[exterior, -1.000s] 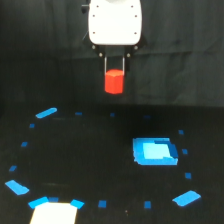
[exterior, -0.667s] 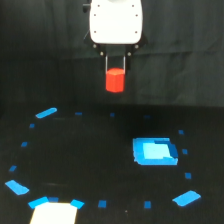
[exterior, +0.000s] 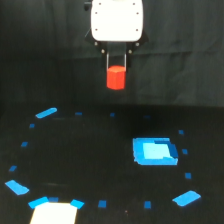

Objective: Pick up the red object from the table

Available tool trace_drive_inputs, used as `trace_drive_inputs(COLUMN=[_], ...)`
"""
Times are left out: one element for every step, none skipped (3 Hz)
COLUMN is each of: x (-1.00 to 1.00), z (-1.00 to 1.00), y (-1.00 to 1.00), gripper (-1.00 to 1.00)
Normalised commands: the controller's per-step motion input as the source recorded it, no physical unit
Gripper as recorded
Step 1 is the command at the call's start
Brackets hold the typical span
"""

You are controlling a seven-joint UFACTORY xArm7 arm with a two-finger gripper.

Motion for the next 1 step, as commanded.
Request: trace_drive_inputs(x=[-0.05], z=[-0.08], y=[-0.1], gripper=[-1.0])
